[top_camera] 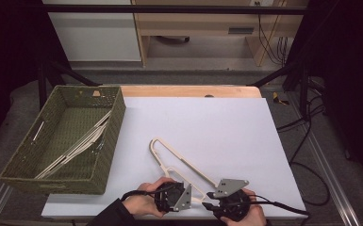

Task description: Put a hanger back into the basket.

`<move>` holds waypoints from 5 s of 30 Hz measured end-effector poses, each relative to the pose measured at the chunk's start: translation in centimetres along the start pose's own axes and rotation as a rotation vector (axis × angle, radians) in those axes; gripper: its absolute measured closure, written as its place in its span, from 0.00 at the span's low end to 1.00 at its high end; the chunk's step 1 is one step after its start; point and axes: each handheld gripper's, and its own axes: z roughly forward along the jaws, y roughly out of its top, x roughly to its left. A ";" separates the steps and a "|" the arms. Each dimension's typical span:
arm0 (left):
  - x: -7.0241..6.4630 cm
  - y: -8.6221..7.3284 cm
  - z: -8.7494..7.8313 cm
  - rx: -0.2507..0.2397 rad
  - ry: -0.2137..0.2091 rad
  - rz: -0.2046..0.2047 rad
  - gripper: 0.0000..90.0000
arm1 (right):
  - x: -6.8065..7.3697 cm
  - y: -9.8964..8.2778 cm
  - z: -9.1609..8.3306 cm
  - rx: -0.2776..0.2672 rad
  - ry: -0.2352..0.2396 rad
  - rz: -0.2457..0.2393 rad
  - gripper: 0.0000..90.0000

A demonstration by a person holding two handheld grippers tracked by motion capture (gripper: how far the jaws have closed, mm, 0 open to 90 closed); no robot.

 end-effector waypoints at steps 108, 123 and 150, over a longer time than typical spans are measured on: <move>6.0 -3.5 -8.0 -0.170 0.029 -0.391 0.79 | -2.6 4.2 -2.1 -0.110 0.105 -0.139 0.97; 4.7 -3.9 -8.0 -0.184 -0.009 -0.433 0.89 | -3.0 4.3 -2.0 -0.133 0.012 -0.074 0.80; 5.4 -4.0 -15.7 -0.360 0.202 -0.651 0.96 | -5.3 1.7 -5.3 -0.300 -0.161 0.162 0.27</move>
